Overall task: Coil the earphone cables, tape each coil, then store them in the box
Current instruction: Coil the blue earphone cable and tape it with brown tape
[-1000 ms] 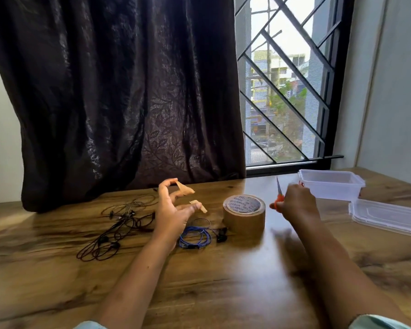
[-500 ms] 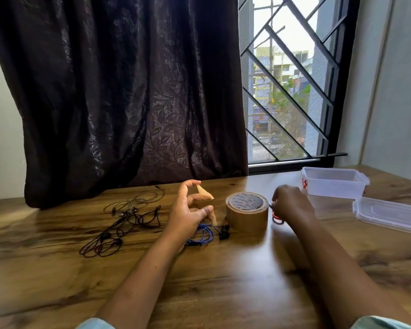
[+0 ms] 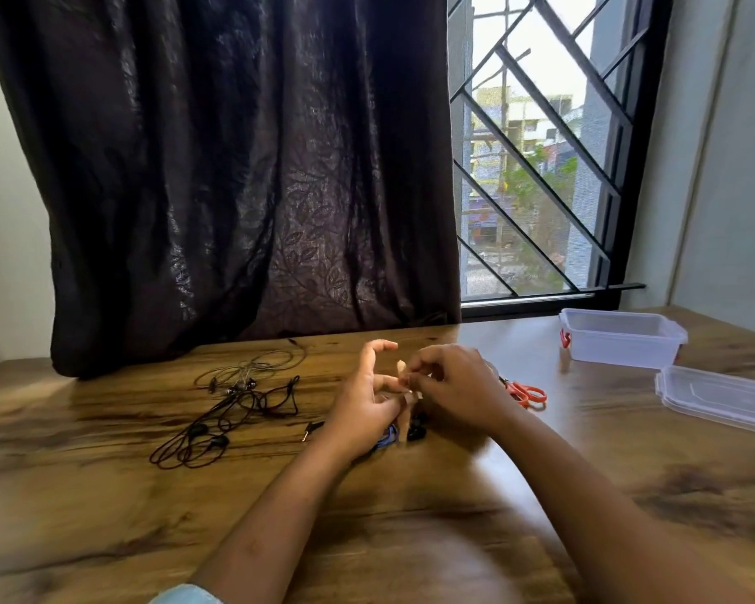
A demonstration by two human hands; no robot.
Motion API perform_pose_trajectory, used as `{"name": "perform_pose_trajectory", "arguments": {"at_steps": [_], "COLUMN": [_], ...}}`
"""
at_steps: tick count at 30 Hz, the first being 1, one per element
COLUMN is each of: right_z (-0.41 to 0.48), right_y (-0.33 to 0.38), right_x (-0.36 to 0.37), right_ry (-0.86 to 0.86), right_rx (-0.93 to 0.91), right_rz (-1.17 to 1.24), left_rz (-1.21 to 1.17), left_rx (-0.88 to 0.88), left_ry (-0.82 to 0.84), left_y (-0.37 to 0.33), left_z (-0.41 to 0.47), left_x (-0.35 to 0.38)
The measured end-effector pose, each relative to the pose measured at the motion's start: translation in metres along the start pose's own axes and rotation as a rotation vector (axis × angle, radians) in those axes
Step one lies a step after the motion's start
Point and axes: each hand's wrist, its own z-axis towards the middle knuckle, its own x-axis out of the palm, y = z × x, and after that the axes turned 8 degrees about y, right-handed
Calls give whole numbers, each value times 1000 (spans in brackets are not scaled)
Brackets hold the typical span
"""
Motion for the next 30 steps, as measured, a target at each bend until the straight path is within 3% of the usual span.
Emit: {"name": "perform_pose_trajectory", "arguments": {"at_steps": [10,20,23,27,30], "right_z": [-1,-5,-5,-6,-8], "right_y": [-1,-8,-7,-6,-6], "right_x": [-7,-5,-7,-16,-17], "right_ry": [-36,-91,-125,-305,-173], "right_rx": [20,108,88,109,147], "right_rz": [88,21,114,342,217], "left_rz": [-143,-221,-249,-243,-248], "left_rx": [-102,-220,-232,-305,-272], "left_ry": [5,-137,-134,-193,-244], "left_y": [-1,2,0,1,2], "left_z": [1,6,7,7,7], "left_x": [9,2,2,-2,-7]}}
